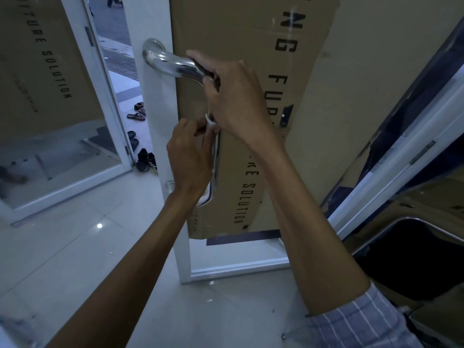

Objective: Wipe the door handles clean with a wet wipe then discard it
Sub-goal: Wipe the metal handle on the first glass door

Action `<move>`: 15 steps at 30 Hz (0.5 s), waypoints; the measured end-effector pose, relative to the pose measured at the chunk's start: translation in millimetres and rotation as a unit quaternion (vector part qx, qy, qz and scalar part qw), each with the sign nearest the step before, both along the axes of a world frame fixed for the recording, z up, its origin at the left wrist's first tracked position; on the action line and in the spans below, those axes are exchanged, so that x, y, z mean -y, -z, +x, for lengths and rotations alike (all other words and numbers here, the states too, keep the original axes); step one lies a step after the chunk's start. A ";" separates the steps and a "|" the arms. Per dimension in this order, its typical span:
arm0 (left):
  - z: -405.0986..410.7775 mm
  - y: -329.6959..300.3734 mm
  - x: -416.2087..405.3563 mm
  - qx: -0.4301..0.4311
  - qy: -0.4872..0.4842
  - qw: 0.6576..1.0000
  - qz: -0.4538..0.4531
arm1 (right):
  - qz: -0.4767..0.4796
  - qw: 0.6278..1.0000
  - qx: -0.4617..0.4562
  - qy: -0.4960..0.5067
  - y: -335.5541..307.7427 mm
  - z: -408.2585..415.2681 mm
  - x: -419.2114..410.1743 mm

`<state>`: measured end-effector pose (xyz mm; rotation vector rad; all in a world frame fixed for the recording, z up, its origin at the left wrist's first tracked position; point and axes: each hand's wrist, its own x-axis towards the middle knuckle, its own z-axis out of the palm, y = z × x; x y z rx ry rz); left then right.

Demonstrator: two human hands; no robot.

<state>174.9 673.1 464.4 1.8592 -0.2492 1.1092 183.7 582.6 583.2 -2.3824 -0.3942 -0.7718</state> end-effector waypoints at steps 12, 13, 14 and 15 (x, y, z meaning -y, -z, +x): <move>-20.3 -12.4 12.3 -0.054 0.057 0.996 -0.030 | -0.047 0.998 0.003 0.037 -4.8 -14.3 -2.0; -21.1 -20.5 11.8 -0.053 0.076 0.994 -0.051 | -0.043 0.998 0.002 0.037 -4.8 -15.3 -2.1; -20.5 -26.9 11.2 -0.058 0.088 0.992 -0.066 | -0.037 0.999 0.001 0.036 -4.7 -16.1 -2.1; -19.9 -31.9 10.8 -0.066 0.100 0.990 -0.076 | -0.032 0.999 -0.001 0.035 -4.6 -16.4 -2.1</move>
